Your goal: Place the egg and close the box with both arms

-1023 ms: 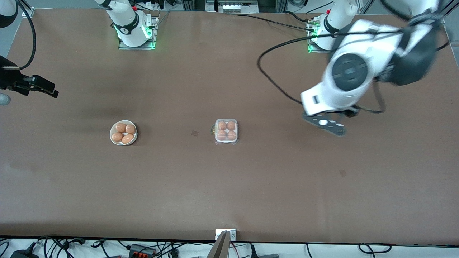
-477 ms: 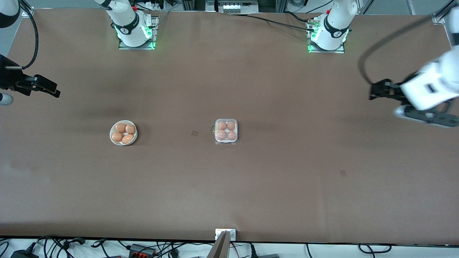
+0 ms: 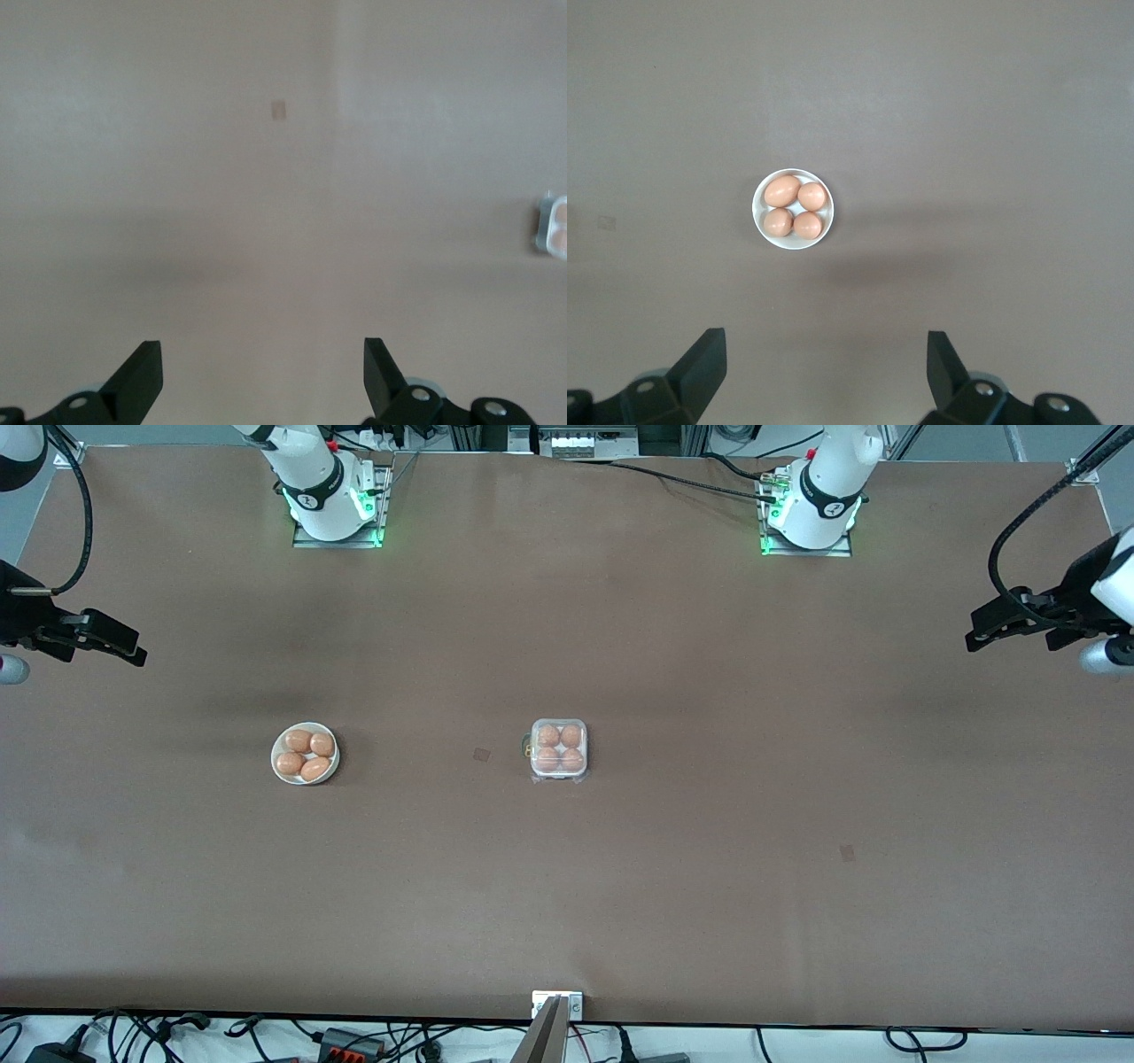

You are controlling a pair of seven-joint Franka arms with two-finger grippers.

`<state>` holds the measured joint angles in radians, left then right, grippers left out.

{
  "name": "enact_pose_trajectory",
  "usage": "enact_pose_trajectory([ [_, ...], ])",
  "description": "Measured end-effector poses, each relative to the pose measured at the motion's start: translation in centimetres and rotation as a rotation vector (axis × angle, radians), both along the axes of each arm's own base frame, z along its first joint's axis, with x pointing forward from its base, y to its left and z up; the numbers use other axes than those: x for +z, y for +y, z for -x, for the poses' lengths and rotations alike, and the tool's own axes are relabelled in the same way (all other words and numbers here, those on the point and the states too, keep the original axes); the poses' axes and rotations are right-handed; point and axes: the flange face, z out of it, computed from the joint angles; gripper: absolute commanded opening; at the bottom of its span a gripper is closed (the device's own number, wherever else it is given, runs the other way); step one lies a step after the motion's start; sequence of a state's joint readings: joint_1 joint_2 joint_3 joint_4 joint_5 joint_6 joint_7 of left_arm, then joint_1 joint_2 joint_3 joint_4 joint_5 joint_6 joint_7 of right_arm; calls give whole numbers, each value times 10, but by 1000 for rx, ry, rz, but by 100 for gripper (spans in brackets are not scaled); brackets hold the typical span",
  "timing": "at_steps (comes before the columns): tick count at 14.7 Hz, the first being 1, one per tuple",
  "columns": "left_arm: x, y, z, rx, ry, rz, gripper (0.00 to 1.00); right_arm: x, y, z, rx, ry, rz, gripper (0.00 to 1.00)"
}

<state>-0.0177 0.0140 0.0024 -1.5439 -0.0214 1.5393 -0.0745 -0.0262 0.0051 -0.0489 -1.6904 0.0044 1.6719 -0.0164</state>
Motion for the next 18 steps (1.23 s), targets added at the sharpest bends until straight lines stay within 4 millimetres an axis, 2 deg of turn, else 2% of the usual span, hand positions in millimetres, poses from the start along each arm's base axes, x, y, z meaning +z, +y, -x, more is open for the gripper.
enact_pose_trajectory([
  [2, -15, 0, 7, -4, -33, -25, 100, 2, 0, 0, 0, -3, 0, 100],
  [4, -33, -11, 8, -28, -15, -64, 100, 3, 0, 0, 0, -6, 0, 100],
  [6, -42, -15, 9, -20, 5, -67, 100, 4, 0, 0, 0, -7, 1, 100],
  [11, -42, -7, 10, -1, 7, -53, 100, 5, 0, 0, 0, -7, 1, 100],
  [15, -34, -30, 18, -40, 5, -49, 100, 5, 0, 0, 0, -5, 0, 100],
  [18, -35, -29, 20, -35, 24, -35, 100, 5, 0, 0, 0, -5, 0, 100],
])
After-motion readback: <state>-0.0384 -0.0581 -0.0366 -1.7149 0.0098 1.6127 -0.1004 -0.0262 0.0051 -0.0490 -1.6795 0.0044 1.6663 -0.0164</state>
